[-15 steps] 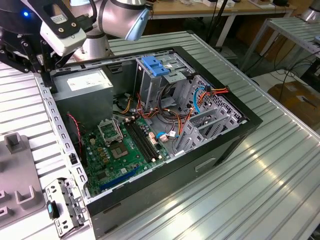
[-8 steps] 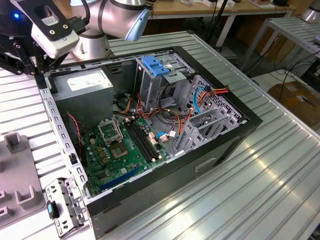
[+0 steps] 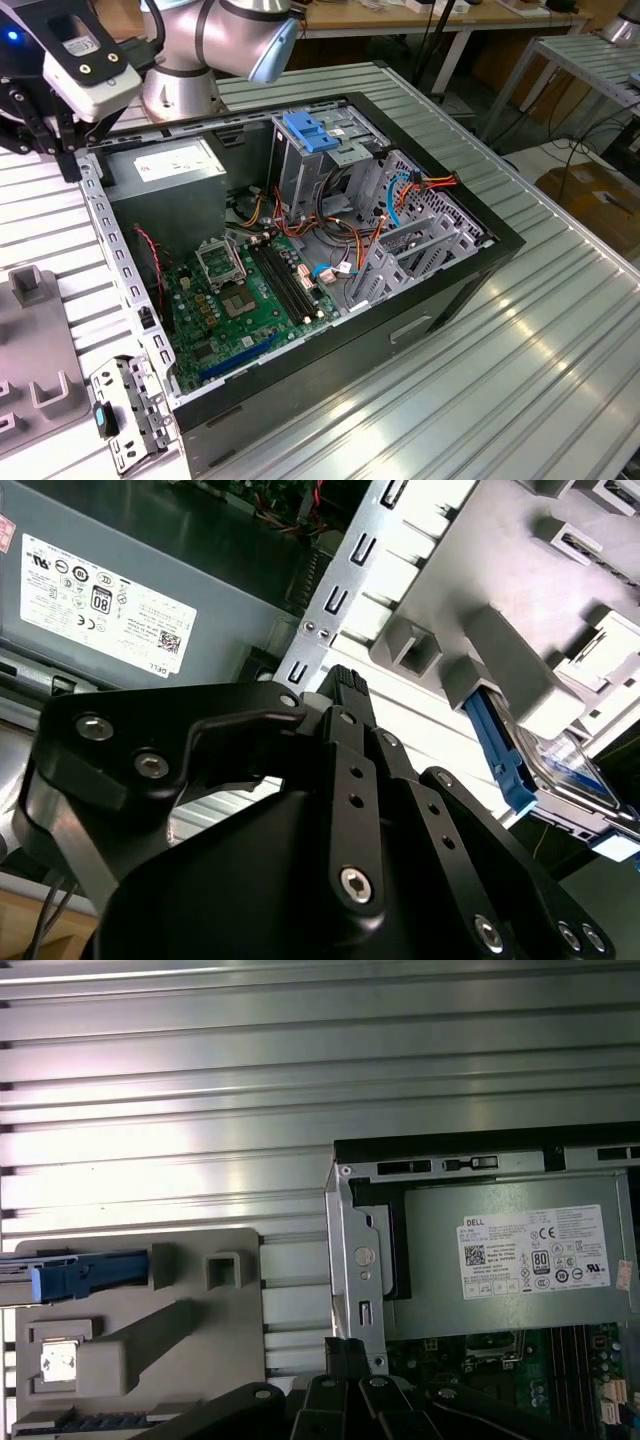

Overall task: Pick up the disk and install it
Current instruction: 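Reach for the disk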

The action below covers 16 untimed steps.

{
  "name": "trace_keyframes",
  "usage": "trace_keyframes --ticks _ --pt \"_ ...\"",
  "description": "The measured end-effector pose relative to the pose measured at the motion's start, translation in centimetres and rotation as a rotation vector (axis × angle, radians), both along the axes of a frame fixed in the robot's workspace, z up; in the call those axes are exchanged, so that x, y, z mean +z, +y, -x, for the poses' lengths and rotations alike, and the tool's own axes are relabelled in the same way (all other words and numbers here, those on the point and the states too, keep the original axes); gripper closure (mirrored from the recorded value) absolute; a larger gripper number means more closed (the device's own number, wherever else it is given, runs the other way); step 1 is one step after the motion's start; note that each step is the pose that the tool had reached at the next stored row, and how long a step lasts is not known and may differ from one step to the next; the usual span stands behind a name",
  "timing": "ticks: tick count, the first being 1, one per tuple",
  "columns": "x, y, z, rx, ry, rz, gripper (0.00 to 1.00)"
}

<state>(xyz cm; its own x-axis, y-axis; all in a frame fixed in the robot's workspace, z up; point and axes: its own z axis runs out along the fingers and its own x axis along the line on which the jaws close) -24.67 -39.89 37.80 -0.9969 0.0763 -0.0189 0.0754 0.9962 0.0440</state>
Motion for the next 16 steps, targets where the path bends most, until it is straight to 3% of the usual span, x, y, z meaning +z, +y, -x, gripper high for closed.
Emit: trace_keyframes --ticks 16 --pt "-0.46 0.0 2.61 0.0 0.0022 0.0 0.89"
